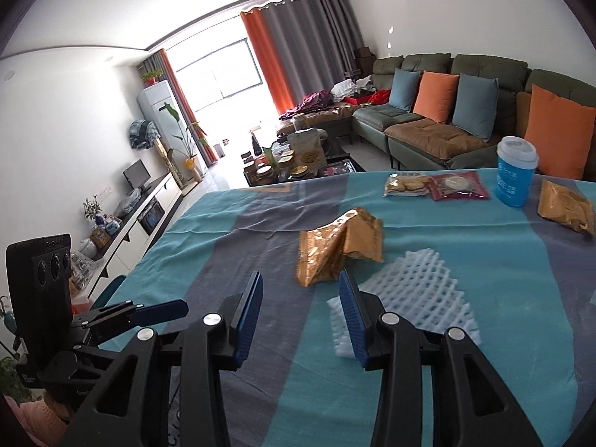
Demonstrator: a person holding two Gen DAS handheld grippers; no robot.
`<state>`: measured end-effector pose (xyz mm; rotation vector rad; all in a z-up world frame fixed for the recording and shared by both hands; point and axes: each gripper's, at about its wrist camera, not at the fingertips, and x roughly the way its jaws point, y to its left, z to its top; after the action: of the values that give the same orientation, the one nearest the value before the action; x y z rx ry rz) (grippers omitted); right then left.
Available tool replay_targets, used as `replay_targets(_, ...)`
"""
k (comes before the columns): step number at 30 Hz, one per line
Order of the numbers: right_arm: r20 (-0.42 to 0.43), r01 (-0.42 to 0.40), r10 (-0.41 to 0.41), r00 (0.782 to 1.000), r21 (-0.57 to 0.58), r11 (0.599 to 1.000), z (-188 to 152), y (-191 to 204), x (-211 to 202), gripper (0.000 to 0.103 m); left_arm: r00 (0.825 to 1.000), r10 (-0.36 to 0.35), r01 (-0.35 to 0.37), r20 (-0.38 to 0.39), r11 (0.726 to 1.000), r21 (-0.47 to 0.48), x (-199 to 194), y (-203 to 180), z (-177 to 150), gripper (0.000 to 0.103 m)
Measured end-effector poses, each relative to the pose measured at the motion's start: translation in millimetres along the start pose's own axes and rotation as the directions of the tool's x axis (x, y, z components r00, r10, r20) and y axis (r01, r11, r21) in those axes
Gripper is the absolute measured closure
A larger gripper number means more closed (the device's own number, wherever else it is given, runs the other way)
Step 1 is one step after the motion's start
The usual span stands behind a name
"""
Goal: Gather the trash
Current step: 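Move both grippers back over the table toward the foam net and foil, then grasp the white foam net with left gripper while right grasps gold foil wrapper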
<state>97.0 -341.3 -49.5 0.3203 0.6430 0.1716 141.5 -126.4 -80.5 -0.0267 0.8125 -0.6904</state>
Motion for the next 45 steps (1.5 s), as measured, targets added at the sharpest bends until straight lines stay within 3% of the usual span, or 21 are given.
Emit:
replay_targets(9, 0.039, 0.024, -0.027, 0.999, 0.060, 0.998, 7.3, -49.6, -12.4, 0.063, 0.993, -0.073, 0.077, -0.093, 0.996, 0.034, 71.1, -50.9, 24.5, 0.032)
replay_targets(18, 0.023, -0.005, 0.003, 1.000, 0.085, 0.996, 16.1, -70.9, -1.0, 0.063, 0.980, -0.090, 0.091, -0.176, 0.996, 0.002, 118.3, -58.8, 38.1, 0.035)
replay_targets(21, 0.008, -0.020, 0.020, 1.000, 0.084, 0.996, 19.6, -72.5, 7.1, 0.063, 0.978, -0.102, 0.104, -0.180, 0.995, 0.000, 124.8, -59.6, 43.0, 0.048)
replay_targets(23, -0.006, -0.033, 0.034, 0.999, 0.087, 0.996, 22.6, -74.2, 14.7, 0.063, 0.974, -0.113, 0.116, -0.195, 0.993, 0.006, 130.2, -61.1, 43.3, 0.078)
replay_targets(24, -0.012, -0.037, 0.038, 0.999, 0.085, 0.996, 24.3, -74.2, 18.0, 0.063, 0.973, -0.114, 0.119, -0.199, 0.993, 0.011, 132.6, -62.3, 43.7, 0.080)
replay_targets(28, -0.041, -0.048, 0.051, 0.998, 0.073, 0.996, 28.7, -69.6, 31.4, 0.063, 0.978, -0.121, 0.126, -0.168, 0.992, 0.017, 125.9, -64.5, 43.6, 0.091)
replay_targets(36, -0.107, -0.067, 0.079, 0.991, 0.108, 0.992, 33.4, -69.5, 59.6, 0.060, 0.982, -0.136, 0.139, -0.131, 0.990, 0.009, 97.3, -53.7, 38.0, 0.093)
replay_targets(39, -0.117, -0.064, 0.077, 0.990, 0.110, 0.992, 33.8, -66.8, 64.1, 0.054, 0.986, -0.119, 0.121, -0.121, 0.993, 0.012, 84.9, -47.2, 32.2, 0.093)
replay_targets(45, -0.154, -0.070, 0.088, 0.984, 0.123, 0.990, 32.6, -63.0, 78.7, 0.053, 0.991, -0.086, 0.087, -0.102, 0.996, 0.006, 56.6, -28.2, 17.4, 0.093)
